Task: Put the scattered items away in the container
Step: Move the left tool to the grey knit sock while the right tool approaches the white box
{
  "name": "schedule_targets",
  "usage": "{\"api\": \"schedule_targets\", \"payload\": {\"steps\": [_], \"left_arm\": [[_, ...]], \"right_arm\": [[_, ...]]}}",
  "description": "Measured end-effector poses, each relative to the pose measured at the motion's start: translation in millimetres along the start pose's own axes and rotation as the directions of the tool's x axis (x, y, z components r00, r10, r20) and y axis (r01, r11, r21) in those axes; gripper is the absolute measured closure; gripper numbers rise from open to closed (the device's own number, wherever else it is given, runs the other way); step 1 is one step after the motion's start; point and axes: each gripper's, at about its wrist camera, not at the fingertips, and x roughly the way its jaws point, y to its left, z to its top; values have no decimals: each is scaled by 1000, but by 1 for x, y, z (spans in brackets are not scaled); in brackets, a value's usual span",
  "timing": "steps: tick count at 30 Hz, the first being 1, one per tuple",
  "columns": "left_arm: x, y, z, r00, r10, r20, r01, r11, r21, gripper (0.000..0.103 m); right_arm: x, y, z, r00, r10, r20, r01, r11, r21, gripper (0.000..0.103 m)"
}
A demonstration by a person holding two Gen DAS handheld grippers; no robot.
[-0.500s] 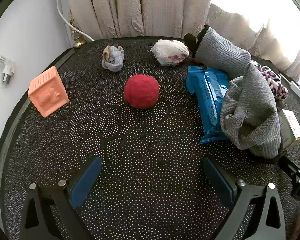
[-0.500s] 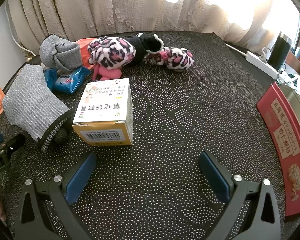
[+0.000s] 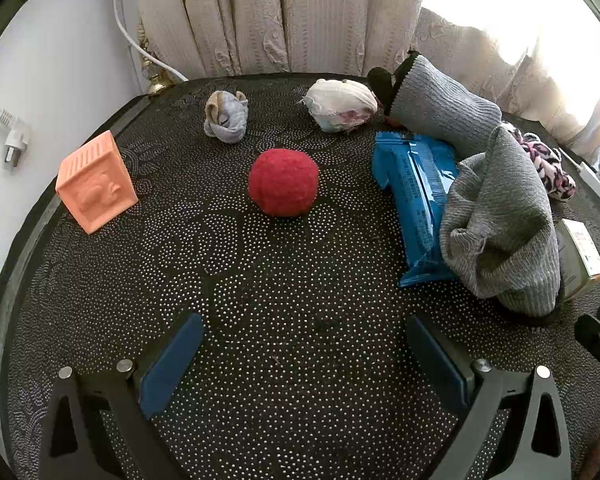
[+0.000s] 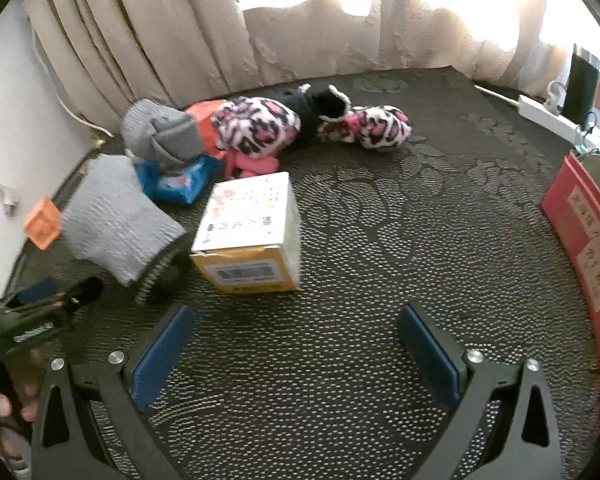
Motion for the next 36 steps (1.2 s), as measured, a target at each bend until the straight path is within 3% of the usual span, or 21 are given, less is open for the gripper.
{"api": "schedule_targets", "payload": {"steps": [5, 8, 15, 18, 24, 31, 36], "left_arm": [[-6, 5, -2, 999, -34, 18, 34, 999, -15, 0], [-25, 2, -2, 993, -91, 78, 91, 996, 10, 0], [-60, -43, -6, 968, -165, 188, 125, 970, 207, 0], [-54, -57, 2, 975, -167, 148, 132, 967, 220, 0], [-46, -69, 18, 977, -192, 98, 174, 971, 166, 0], [-26, -75, 16, 976, -212, 56, 202, 969, 144, 0], [-22, -76, 12, 978, -207, 40, 199, 968, 150, 38]], "right_arm": [[-23, 17, -3, 999, 14, 34, -13, 1000, -18, 1], [-13, 19, 11, 999, 1, 38, -1, 1000, -1, 1], [-15, 16, 11, 997, 4, 81, -7, 1000, 26, 3], [-17, 37, 14, 995, -1, 98, -2, 999, 34, 5], [-9, 33, 30, 995, -11, 96, 3, 997, 81, 5], [-8, 32, 17, 995, -9, 103, 3, 998, 56, 5], [-11, 35, 16, 995, -9, 96, 5, 999, 39, 15]]}}
